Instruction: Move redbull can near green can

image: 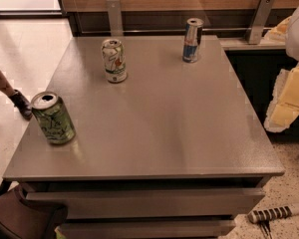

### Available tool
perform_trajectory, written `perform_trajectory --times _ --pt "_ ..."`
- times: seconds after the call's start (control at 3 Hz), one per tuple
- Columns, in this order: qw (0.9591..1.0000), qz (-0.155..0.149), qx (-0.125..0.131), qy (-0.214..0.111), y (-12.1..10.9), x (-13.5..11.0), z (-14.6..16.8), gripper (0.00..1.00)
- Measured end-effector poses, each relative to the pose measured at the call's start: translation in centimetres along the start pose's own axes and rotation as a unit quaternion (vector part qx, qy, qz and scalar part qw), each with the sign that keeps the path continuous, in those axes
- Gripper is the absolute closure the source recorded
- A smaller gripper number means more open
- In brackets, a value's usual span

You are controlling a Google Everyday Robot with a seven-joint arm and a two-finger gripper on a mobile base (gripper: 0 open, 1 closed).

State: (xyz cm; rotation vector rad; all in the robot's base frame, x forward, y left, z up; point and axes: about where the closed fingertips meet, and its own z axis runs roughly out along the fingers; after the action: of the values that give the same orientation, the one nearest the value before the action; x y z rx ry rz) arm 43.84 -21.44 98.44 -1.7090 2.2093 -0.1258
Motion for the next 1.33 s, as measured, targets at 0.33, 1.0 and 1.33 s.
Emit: perform_trajectory --times 0.33,1.0,1.33 --pt "1.0000 0.000 0.000 0.000 0.0 0.0 0.0 0.00" --pt "0.9950 0.063 0.062 -0.047 -2.0 3.2 0.9 0.00" --pt "0.9846 0.113 0.083 -0.104 -2.0 5.8 3.3 0.00"
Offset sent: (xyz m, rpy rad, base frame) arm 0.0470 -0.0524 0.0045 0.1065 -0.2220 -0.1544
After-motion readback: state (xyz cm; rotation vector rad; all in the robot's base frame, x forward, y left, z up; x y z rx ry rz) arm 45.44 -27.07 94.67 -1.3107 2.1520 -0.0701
